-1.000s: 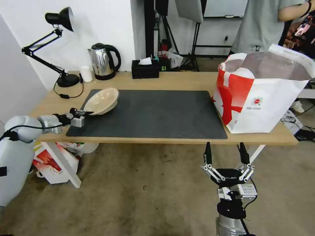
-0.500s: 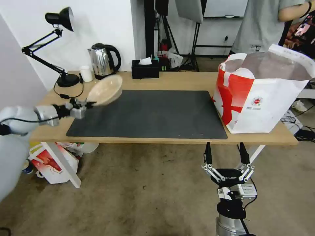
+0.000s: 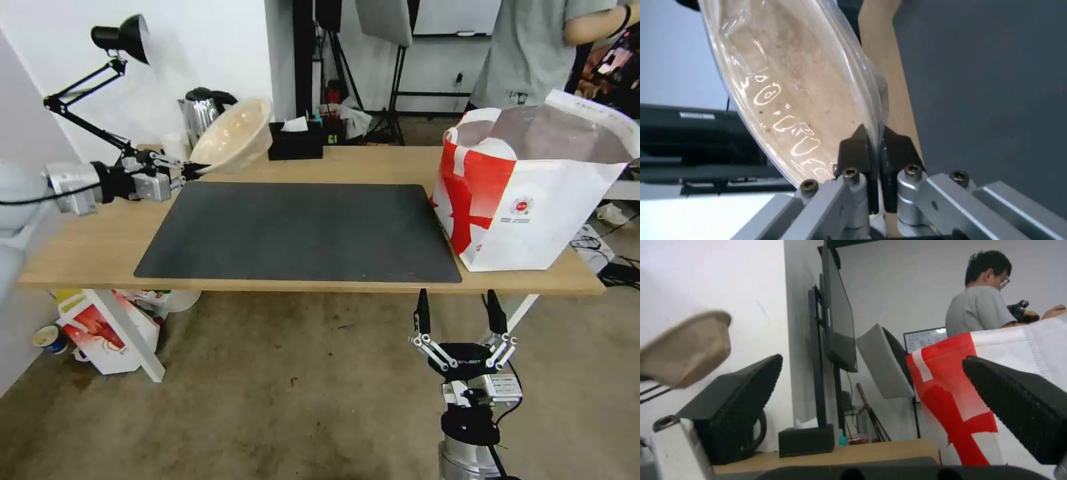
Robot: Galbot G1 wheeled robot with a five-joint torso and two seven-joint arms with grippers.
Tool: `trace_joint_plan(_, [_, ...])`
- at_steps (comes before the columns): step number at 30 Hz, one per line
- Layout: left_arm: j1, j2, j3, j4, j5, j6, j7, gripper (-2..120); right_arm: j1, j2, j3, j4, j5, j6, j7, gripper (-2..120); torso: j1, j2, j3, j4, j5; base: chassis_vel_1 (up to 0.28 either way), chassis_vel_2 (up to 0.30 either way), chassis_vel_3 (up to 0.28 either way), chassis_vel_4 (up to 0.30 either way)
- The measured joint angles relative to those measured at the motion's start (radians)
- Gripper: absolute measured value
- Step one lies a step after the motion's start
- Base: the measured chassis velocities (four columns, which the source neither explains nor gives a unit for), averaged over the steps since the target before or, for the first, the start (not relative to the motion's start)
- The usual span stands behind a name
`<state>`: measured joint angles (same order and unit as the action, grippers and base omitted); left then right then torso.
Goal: Pick up the trash from the table and place it into the takeout bag.
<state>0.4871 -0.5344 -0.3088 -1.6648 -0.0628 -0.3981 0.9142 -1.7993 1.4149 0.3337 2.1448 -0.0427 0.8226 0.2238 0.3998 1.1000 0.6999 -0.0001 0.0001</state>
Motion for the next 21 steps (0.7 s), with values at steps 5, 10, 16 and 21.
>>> trace_joint_plan(5, [-0.113, 0.048, 0.112, -0.004, -0.08, 0.042, 0.017, 1, 0.0, 0.0, 0.0, 0.0, 0.0, 0.0, 0.0, 100, 0.0, 0.0, 0.0, 0.0002, -0.0002, 0.0, 0.0, 0.0, 0.0])
trace_joint_plan(10, [-0.252, 0.058, 0.249, 0.0, -0.167, 0.088, 0.042, 1, 0.0, 0.0, 0.0, 0.0, 0.0, 0.0, 0.0, 100, 0.0, 0.0, 0.0, 0.0, -0.0001, 0.0, 0.0, 0.0, 0.0])
trace_joint_plan(16, [-0.455, 0.003, 0.433, 0.041, -0.188, 0.107, 0.053, 1, 0.0, 0.0, 0.0, 0.0, 0.0, 0.0, 0.0, 100, 0.0, 0.0, 0.0, 0.0, -0.0002, 0.0, 0.0, 0.0, 0.0])
trace_joint_plan(21, [-0.551, -0.042, 0.508, 0.068, -0.188, 0.112, 0.054, 1, 0.0, 0.0, 0.0, 0.0, 0.0, 0.0, 0.0, 100, 0.0, 0.0, 0.0, -0.0003, 0.0004, 0.0, 0.0, 0.0, 0.0])
